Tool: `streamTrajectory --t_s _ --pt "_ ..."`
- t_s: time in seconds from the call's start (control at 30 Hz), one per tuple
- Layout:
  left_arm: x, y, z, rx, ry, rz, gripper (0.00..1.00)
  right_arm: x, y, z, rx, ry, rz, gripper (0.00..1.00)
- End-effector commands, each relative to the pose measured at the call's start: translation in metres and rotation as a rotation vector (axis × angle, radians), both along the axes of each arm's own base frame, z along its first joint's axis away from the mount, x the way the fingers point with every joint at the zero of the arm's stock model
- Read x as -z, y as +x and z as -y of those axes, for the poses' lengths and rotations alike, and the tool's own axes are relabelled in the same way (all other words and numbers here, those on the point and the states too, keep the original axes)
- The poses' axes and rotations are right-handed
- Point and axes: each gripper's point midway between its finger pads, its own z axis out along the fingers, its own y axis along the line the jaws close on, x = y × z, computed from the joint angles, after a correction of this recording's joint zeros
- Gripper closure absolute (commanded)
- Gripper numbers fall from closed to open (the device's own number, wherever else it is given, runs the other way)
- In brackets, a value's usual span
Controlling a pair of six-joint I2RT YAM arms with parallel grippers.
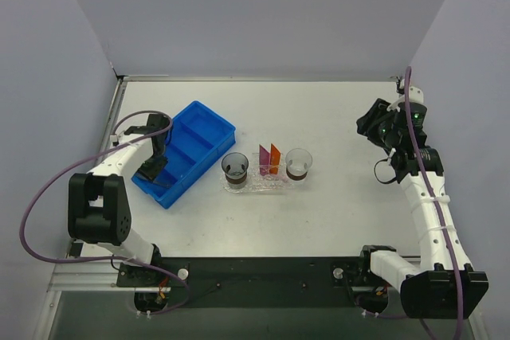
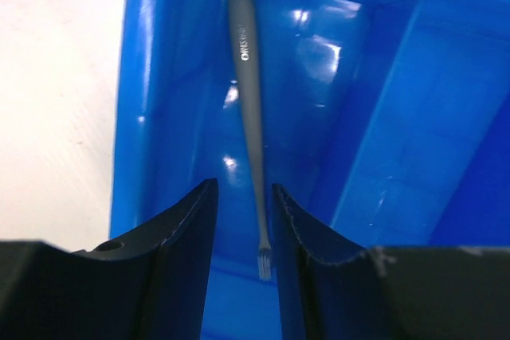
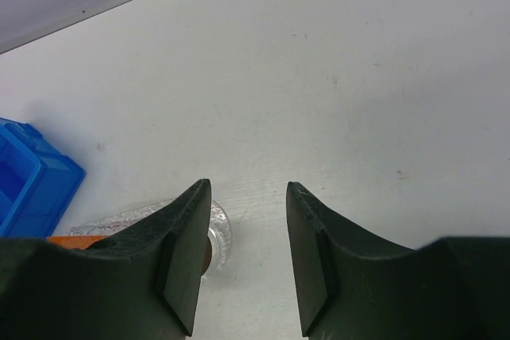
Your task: Prepare toiletry sets of a toothbrush and toothpaste on the tray
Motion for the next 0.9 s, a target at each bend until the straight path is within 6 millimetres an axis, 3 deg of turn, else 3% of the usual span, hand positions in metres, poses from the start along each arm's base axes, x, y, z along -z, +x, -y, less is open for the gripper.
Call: streamTrajectory --t_s 0.0,0.33,0.67,0.87 --pt "-0.014 0.028 0.002 0.04 -0.023 0.116 0.57 -0.018 -0.002 0.001 0.008 0.007 0.056 0.62" --pt "0.004 -0.006 0.0 -0.086 -0.047 0.022 0.54 -0.018 -0.005 0.001 0.012 0.009 0.061 0.62" --pt "0.029 -0.008 0.004 -0.078 -0.065 -0.013 0.51 -0.016 -0.008 0.003 0.019 0.006 0.059 0.62" --pt "0.042 0.002 0.011 -0.036 -0.109 0.022 0.51 -0.018 -0.008 0.005 0.025 0.005 0.065 0.62"
